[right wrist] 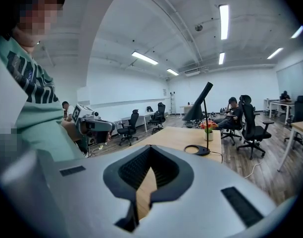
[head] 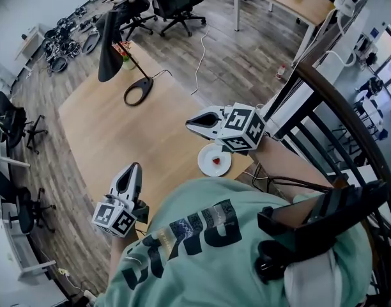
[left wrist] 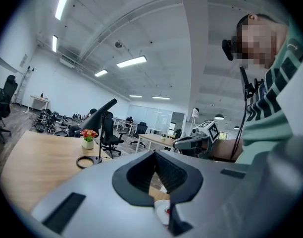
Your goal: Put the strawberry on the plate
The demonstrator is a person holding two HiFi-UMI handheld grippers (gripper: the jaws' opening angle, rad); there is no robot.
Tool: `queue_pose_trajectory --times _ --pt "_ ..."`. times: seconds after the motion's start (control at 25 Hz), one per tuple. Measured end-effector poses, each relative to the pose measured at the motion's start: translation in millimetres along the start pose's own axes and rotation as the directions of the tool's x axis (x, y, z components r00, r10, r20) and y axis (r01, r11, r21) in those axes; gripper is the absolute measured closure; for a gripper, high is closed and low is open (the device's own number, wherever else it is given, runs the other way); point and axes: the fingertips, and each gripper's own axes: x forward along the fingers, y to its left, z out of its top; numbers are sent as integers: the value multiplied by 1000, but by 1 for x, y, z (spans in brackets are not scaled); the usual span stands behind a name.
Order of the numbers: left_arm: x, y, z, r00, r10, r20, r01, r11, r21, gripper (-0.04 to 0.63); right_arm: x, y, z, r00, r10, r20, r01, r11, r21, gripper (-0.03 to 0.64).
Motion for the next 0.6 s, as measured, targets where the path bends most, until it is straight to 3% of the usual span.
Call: queue_pose_trajectory --times 0.6 --pt "-31 -56 -22 999 -42 10 42 998 38 591 -55 47 -22 998 -45 38 45 999 -12 611"
